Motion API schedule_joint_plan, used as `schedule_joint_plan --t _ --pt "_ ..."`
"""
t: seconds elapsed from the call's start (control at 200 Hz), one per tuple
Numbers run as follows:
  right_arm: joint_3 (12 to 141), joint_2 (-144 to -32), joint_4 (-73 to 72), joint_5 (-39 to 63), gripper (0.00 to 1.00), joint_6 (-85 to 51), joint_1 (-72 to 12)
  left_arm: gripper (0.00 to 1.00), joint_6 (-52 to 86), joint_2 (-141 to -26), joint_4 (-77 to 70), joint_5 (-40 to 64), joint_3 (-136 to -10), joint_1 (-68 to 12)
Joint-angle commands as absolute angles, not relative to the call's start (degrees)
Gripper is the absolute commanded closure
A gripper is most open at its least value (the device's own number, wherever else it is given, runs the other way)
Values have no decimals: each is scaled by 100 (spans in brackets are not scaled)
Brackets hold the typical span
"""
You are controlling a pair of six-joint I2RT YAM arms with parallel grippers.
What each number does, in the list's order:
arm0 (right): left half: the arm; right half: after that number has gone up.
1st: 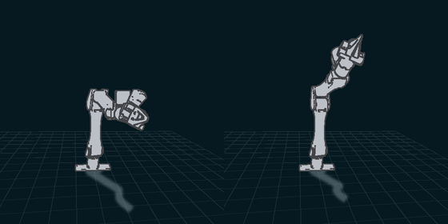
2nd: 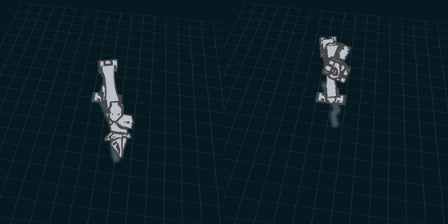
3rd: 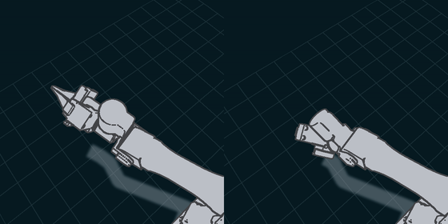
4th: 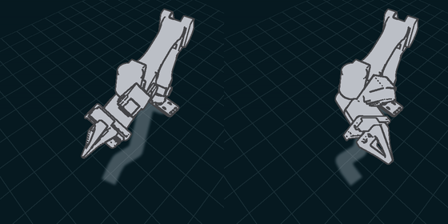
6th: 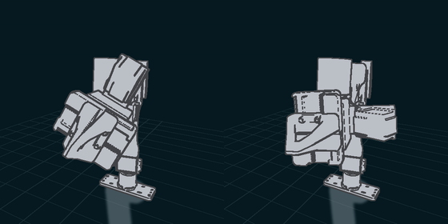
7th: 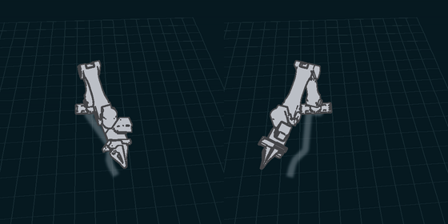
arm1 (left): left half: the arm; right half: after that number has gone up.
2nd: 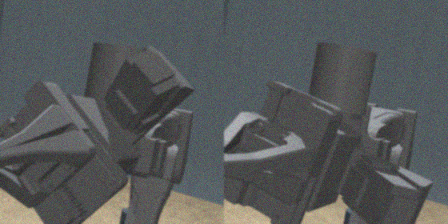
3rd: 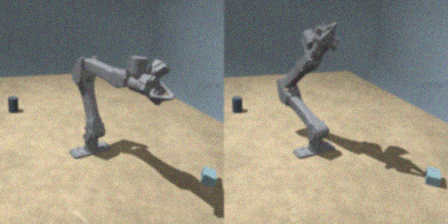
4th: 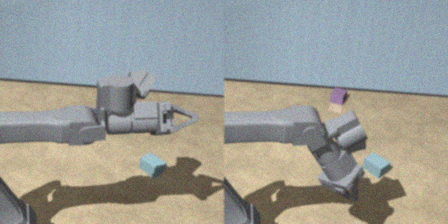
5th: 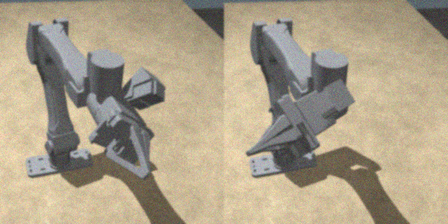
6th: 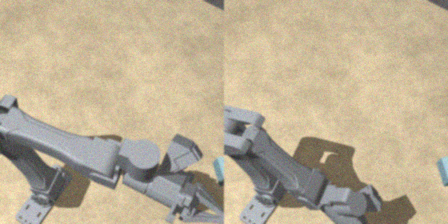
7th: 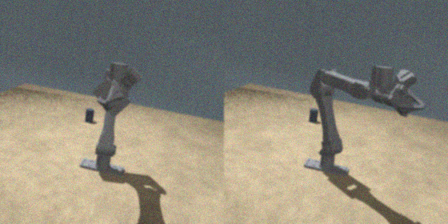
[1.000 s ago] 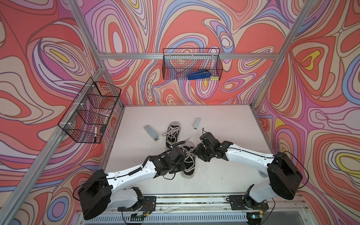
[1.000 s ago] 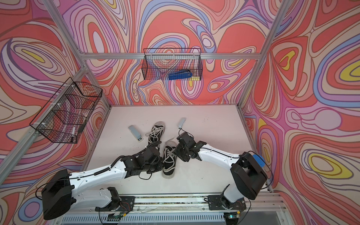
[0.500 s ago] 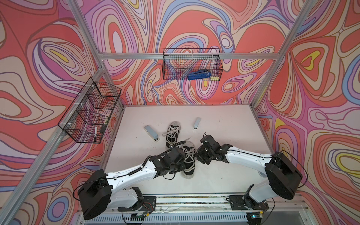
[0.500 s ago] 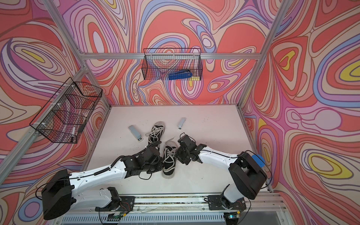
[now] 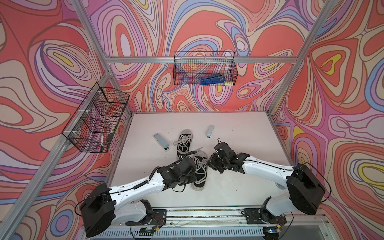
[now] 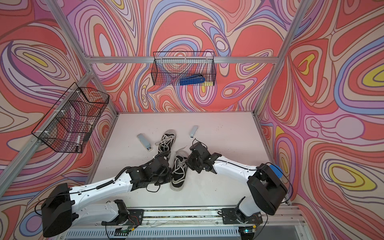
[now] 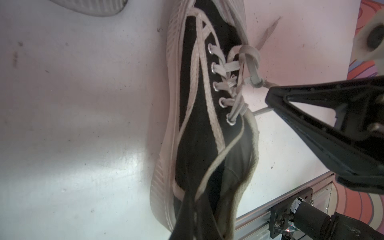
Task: Remove the insole from the shoe
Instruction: Untie the shoelace on the shoe.
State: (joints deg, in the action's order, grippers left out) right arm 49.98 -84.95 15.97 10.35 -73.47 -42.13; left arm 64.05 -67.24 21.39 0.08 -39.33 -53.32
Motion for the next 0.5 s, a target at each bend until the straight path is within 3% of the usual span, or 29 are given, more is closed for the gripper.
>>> schedule_joint_plan --t 0.0,0.23,0.496 --pt "5297 -8301 1749 783 100 -5988 -4210 98 6050 -6363 2794 -614 -4250 -5336" --pt "5668 -8343 2046 969 100 -4557 -4210 65 5008 -6435 3259 -556 -4857 -4838" --pt "5635 -8338 2006 1046 100 -4273 -4210 41 4251 -7099 3214 27 -5268 -4709"
